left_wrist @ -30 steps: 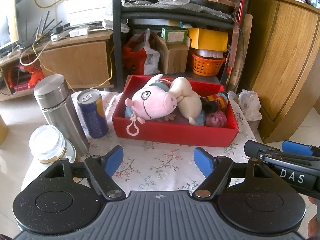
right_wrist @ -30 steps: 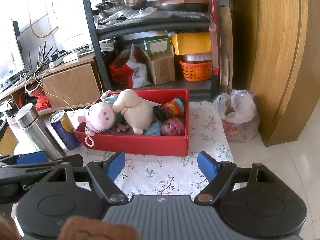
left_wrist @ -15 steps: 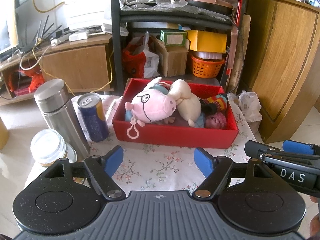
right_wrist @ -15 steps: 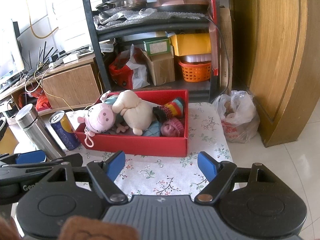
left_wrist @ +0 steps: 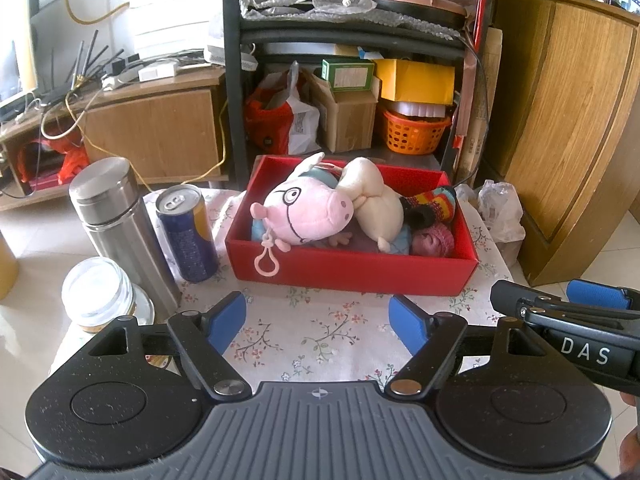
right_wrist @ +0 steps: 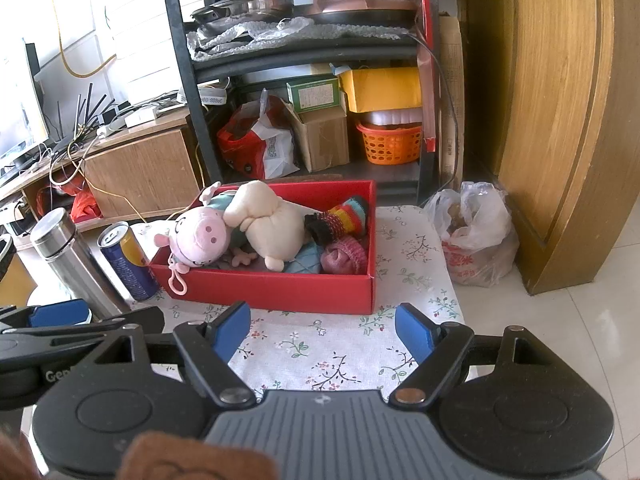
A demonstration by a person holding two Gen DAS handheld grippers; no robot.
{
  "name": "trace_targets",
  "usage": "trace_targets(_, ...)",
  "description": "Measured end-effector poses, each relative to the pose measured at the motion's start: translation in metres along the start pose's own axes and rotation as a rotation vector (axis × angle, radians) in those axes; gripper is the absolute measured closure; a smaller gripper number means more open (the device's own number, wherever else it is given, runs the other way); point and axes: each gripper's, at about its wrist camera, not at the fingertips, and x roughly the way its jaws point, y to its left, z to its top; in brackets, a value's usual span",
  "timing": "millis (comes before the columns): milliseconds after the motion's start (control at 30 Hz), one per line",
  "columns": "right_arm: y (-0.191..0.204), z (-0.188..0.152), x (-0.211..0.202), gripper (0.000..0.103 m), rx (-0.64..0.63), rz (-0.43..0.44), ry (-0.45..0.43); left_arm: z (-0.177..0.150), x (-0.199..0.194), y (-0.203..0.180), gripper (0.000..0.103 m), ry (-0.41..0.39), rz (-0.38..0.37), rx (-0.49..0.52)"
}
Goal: Organize soft objects
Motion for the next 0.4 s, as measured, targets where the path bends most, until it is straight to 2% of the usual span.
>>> trace_targets(167,0.000,0.000,0.000,0.052,0.001,-0.003,-0.002,-0.001,-0.001,0.000,0.026,-0.016,-0.004,0.011)
trace_targets(333,-0.008,0.002,0.000,0.048,0.023,-0.028,-0.011,-0.003,-0.004,0.001,0.025,-0.043,-0.061,0.007)
trace_targets(400,-0.012,0.004,0.001,0.048,0.038,-0.026,-0.007,-0.002,-0.004,0.000,0.016,-0.049,-0.050,0.020)
